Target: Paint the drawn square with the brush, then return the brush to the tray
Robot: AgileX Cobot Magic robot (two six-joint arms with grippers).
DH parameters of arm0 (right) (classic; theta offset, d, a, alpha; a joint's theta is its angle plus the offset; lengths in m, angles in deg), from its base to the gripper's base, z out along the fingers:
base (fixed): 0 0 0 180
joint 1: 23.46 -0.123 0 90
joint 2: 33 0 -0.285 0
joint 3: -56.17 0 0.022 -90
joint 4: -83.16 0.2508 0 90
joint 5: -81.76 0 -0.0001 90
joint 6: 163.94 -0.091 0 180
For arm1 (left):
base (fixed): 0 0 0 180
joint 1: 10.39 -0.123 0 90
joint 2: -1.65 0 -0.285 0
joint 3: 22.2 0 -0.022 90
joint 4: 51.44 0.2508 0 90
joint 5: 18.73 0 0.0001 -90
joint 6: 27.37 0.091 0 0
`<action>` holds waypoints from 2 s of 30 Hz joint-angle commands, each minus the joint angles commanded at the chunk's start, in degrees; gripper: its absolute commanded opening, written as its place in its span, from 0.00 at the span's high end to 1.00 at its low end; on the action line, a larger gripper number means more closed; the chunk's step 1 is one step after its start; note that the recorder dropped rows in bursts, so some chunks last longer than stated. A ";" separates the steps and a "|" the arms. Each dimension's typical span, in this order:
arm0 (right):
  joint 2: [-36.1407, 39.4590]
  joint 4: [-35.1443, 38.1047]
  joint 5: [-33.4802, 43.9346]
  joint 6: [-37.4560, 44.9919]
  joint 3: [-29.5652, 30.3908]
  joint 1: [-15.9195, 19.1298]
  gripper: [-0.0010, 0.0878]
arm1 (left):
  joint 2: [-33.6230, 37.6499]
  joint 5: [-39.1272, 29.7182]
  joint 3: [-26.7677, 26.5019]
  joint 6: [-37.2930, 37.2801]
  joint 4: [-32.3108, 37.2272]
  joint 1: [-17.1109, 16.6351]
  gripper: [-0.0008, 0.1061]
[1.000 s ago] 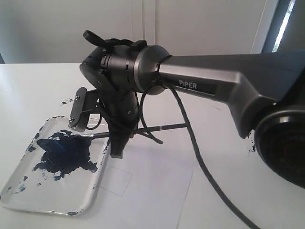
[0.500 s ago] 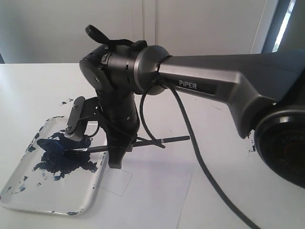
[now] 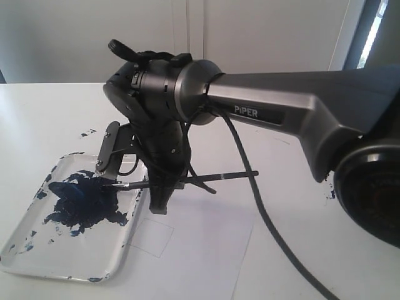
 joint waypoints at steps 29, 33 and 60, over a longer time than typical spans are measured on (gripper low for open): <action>3.50 -11.34 -2.44 -8.36 0.00 -0.58 0.99 | 0.00 0.00 0.00 0.68 0.11 0.00 0.96; 3.50 -5.74 0.00 -4.44 0.00 -0.58 0.99 | 0.00 0.00 0.00 0.68 0.11 0.00 0.96; 4.39 -15.36 0.00 -5.48 0.00 -3.15 0.99 | 0.00 0.00 0.00 2.11 0.11 0.00 0.96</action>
